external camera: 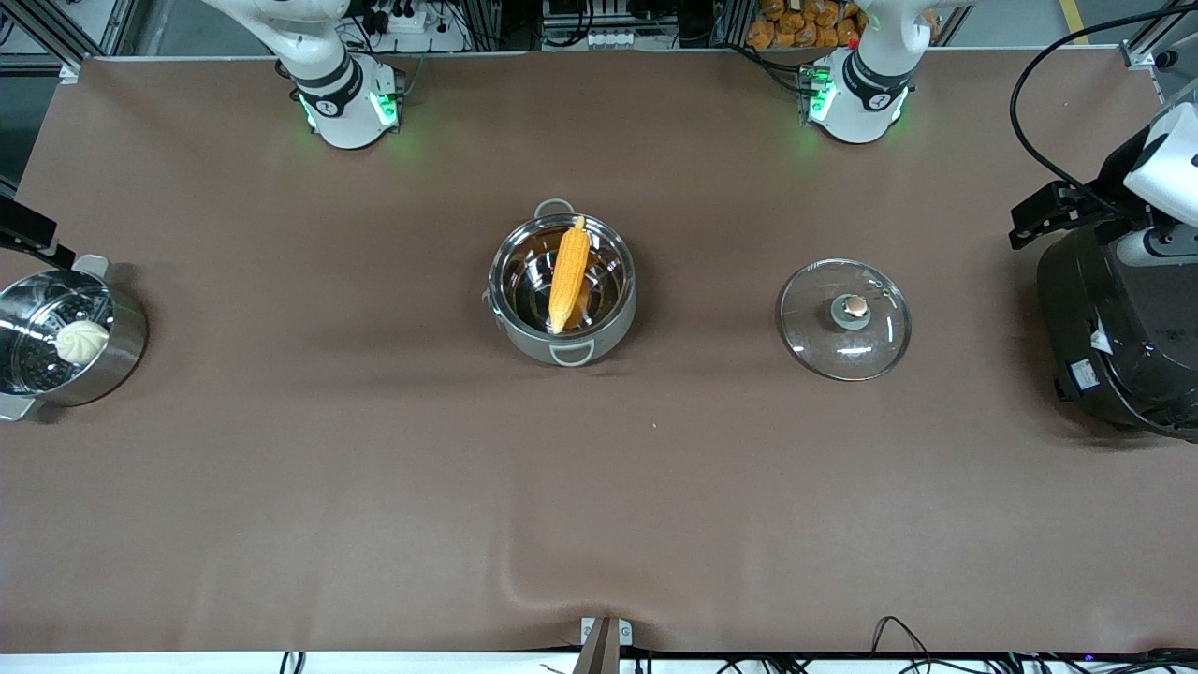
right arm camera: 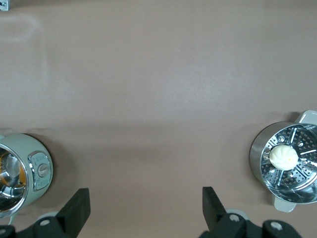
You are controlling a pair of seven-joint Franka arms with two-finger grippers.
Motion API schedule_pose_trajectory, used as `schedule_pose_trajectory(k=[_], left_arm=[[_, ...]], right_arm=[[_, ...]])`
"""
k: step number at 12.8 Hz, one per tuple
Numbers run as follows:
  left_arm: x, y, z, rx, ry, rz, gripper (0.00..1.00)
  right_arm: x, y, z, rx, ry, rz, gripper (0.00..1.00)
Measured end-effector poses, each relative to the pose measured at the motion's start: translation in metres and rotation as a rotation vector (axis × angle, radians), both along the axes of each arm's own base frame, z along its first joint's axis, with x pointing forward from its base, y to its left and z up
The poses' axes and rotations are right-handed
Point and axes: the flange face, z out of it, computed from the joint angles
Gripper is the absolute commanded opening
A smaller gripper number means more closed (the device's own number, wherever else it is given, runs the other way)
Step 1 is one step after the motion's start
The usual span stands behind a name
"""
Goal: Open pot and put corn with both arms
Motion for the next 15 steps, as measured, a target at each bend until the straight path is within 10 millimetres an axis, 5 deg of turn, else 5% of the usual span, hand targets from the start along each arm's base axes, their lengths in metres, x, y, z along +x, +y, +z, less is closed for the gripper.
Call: schedule_pose_trajectory(k=[5,15], left_arm=[[0.000,0.002,0.000,0.000,0.001,0.004,1.00],[0.000,0.004,-0.007,0.001,0.018,0.007,1.00]], right_arm=[[-0.024,0.006,0.028,-0.007,-0.029,0.004,1.00],[-0.019,0.014,0.009,-0.050,-0.021,0.015,1.00]])
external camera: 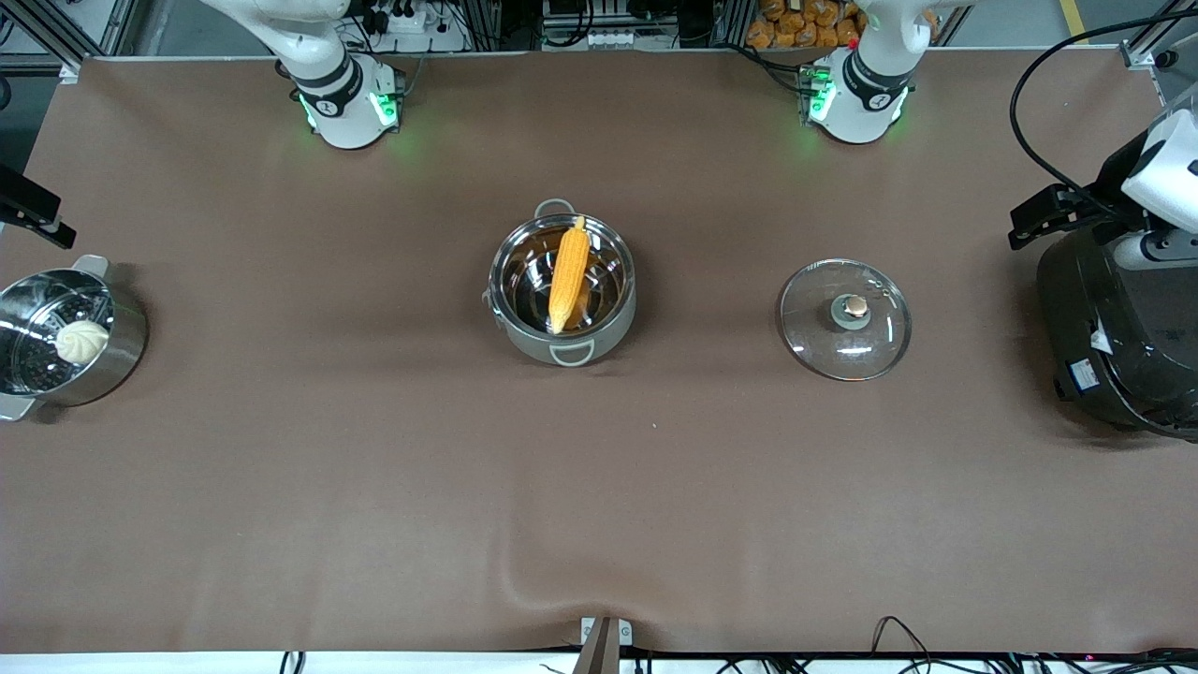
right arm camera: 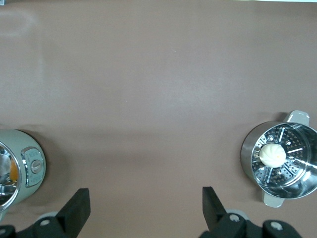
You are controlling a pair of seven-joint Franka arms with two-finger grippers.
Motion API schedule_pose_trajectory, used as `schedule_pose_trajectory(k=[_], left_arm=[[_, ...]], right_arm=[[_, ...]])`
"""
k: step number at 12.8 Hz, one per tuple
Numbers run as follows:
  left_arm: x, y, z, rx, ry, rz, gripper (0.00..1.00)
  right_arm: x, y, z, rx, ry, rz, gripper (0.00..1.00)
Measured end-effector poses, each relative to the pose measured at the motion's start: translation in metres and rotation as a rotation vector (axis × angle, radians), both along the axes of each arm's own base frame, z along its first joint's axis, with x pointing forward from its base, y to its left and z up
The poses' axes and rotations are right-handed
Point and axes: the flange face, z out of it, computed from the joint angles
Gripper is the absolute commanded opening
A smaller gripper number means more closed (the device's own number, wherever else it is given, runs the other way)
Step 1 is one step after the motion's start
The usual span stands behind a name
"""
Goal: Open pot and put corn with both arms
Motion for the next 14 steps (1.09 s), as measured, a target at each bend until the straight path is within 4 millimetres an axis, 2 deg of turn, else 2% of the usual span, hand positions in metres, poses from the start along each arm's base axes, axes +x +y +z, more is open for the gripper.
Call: schedule_pose_trajectory(k=[5,14], left_arm=[[0.000,0.000,-0.003,0.000,0.006,-0.002,1.00],[0.000,-0.002,-0.008,0.001,0.013,-0.005,1.00]], right_arm=[[-0.004,0.032,0.005,0.002,-0.005,-0.033,1.00],[-0.003,0.032,-0.001,0.002,0.000,-0.037,1.00]])
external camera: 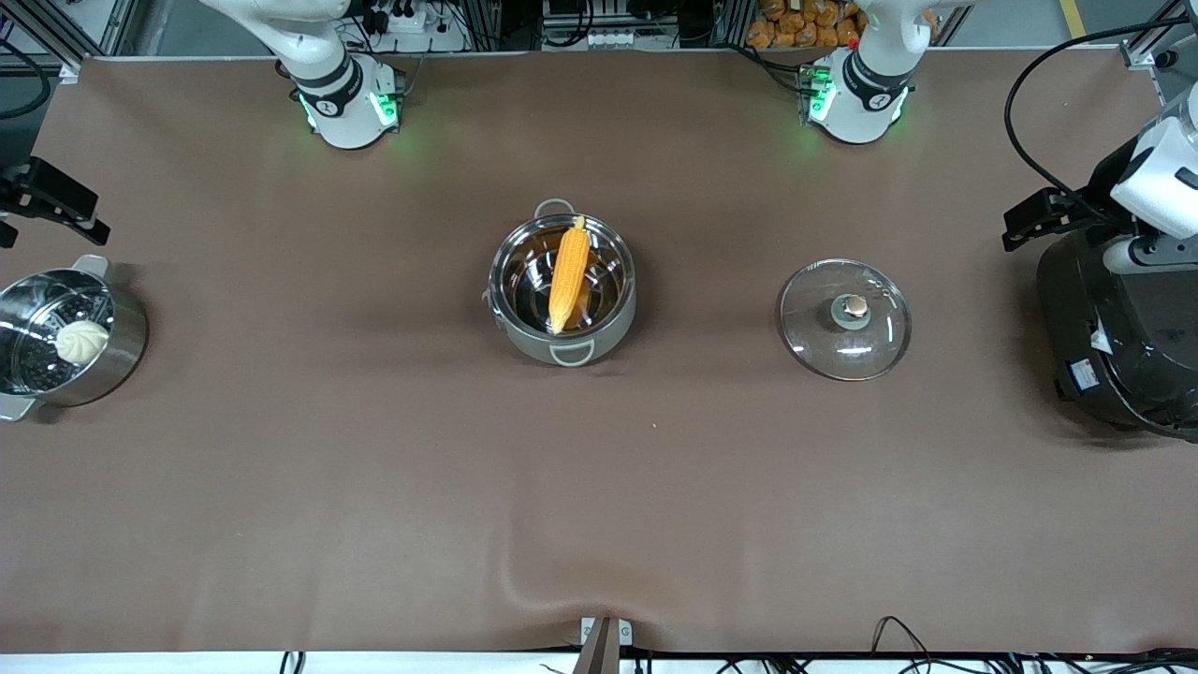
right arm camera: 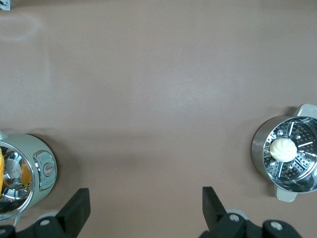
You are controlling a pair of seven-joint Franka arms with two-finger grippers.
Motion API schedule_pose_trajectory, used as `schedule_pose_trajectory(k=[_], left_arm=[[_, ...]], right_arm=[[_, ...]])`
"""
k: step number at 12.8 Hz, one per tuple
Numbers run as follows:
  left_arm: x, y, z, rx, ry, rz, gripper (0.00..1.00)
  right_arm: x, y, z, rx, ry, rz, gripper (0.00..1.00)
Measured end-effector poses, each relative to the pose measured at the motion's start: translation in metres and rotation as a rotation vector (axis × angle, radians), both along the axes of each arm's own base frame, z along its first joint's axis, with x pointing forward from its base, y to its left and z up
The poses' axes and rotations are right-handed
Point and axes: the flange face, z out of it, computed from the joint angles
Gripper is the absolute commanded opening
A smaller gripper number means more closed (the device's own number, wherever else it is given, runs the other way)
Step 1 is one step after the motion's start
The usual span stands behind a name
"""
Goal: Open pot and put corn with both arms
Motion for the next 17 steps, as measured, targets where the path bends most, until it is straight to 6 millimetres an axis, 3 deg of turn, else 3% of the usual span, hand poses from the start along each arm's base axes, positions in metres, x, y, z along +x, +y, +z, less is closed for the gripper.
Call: schedule_pose_trajectory(k=[7,17], left_arm=[[0.000,0.000,0.000,0.000,-0.002,-0.001,1.00],[0.001,-0.005,0.010,-0.002,-0.026,-0.012,1.00]], right_arm=[[0.013,-0.001,-0.039,-0.001,-0.013,-0.003,1.00],[0.010,-0.001,-0.043,-0.002,-0.017,-0.003,1.00]])
